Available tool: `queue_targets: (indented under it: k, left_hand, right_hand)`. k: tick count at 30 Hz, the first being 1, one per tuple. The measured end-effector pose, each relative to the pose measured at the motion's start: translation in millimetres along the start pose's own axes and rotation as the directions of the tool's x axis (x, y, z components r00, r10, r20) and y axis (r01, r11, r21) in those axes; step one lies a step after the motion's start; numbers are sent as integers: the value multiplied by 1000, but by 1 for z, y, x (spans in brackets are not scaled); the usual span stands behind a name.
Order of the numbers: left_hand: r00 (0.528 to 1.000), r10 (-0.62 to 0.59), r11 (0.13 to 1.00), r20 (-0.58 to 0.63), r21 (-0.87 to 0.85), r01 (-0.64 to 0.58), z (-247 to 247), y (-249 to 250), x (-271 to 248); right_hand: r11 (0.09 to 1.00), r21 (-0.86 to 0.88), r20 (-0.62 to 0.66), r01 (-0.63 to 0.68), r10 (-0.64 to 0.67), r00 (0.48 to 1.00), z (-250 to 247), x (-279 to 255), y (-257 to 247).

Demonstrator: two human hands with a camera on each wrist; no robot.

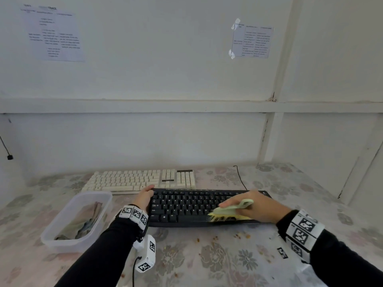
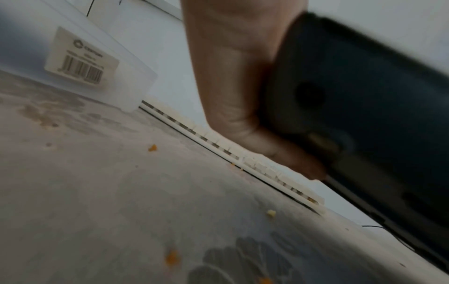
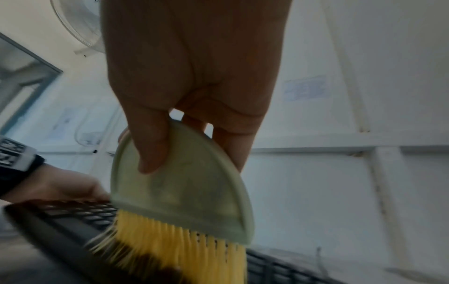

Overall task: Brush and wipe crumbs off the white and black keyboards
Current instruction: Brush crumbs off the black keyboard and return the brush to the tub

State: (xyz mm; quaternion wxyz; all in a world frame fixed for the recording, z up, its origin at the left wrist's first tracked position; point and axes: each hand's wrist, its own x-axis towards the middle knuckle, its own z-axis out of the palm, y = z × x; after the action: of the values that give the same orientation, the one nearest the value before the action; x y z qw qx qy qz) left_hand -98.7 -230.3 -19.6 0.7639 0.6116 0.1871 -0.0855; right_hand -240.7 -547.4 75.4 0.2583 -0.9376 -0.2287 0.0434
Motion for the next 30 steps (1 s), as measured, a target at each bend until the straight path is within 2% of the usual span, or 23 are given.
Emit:
queue_targets:
  k: [4, 6, 9, 13, 17, 21, 24, 28, 30]
  left_hand:
    - [999, 26, 997, -30, 75, -24, 0, 2, 8]
    - [999, 27, 993, -25, 120, -24, -2, 2, 16]
    - [999, 32, 979, 12, 203, -34, -6, -2, 33]
    - [999, 34, 944, 25, 327, -40, 2, 1, 21]
    - [997, 48, 921, 53, 384, -64, 2, -2, 23]
    - [997, 36, 896, 62, 440, -60, -5, -6, 40]
    - [997, 35, 875, 72, 479, -66, -8, -9, 47]
    - [996, 68, 772, 53, 629, -86, -6, -6, 40]
    - [995, 91, 750, 48, 654, -100, -5, -4, 36]
  right_hand:
    - [977, -171, -10, -132, 132, 991, -23, -11, 14]
    - [976, -176, -59, -128, 119, 991, -23, -6, 4]
    - [996, -91, -48, 1, -6, 999, -7, 16, -29]
    - [985, 10, -8, 171, -171, 985, 32, 56, -70]
    - [977, -52, -5, 208, -208, 978, 51, 78, -85]
    - [982, -101, 22, 161, -160, 987, 38, 70, -58]
    - [991, -116, 31, 63, -60, 998, 21, 49, -20]
    - [991, -98, -9, -88, 88, 996, -1, 15, 25]
    - [983, -98, -21, -152, 151, 988, -11, 1, 41]
